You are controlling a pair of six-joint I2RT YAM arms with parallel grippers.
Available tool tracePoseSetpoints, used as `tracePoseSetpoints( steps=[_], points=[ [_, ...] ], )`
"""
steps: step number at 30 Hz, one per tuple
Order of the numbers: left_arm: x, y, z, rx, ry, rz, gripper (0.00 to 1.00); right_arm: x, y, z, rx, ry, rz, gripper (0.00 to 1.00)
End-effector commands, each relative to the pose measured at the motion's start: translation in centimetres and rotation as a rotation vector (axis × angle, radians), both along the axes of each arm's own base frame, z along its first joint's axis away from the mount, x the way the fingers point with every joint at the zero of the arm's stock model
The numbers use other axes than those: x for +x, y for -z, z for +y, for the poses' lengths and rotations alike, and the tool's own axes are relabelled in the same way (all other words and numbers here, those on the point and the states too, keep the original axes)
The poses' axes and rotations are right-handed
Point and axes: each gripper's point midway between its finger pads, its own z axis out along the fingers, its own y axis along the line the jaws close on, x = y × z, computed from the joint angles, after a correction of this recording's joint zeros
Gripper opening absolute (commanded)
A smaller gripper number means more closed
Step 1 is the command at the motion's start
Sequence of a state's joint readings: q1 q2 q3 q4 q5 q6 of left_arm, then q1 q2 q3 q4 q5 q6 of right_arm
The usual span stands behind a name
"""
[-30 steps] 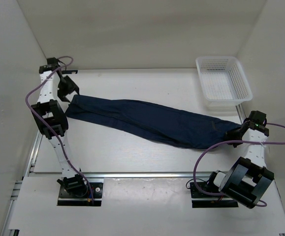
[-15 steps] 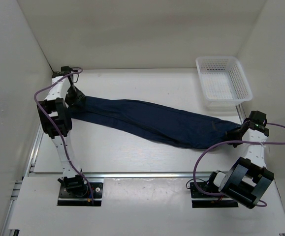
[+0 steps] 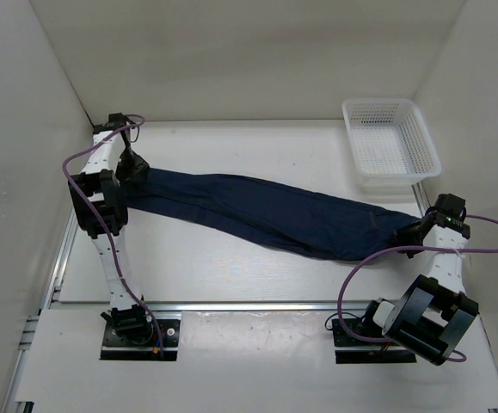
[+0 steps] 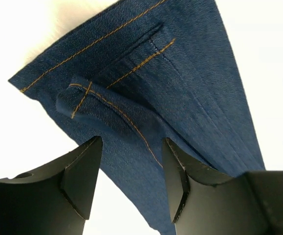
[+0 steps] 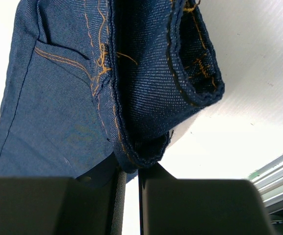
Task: Fold and stack the trousers
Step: Fold the trousers
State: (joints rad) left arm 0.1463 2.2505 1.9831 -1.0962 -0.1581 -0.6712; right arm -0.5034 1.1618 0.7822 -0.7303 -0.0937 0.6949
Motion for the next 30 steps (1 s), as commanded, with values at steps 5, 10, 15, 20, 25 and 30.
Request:
tracePoseSetpoints(
  steps=[5, 10, 15, 20, 25, 30],
  points=[
    [0.3, 0.4, -0.3, -0.007, 0.006, 0.007, 0.53, 0.5, -0.6, 0.4, 0.003, -0.032, -0.043, 0.00],
    [0.7, 0.2, -0.4, -0.015, 0.008, -0.005, 0.10, 0.5, -0.6, 0.4, 0.003, -0.032, -0.043, 0.00],
    [1.3, -1.3, 0.0, 0.009, 0.003, -0.034, 0.10, 0.5, -0.6, 0.4, 0.003, -0.032, -0.043, 0.00],
    [1.6, -5.4, 0.4, 0.041, -0.003, -0.121, 0.10, 0.5, -0.6, 0.4, 0.003, -0.032, -0.043, 0.00],
    [5.8, -10.9, -0.6, -0.001, 0.088, -0.321, 0.10, 0.5, -0.4, 0.6, 0.015, -0.035, -0.039, 0.00],
    [9.5, -17.8, -2.8, -0.038, 0.187, -0.512, 0.10, 0.7, -0.7, 0.3, 0.003, -0.032, -0.042, 0.00]
  ],
)
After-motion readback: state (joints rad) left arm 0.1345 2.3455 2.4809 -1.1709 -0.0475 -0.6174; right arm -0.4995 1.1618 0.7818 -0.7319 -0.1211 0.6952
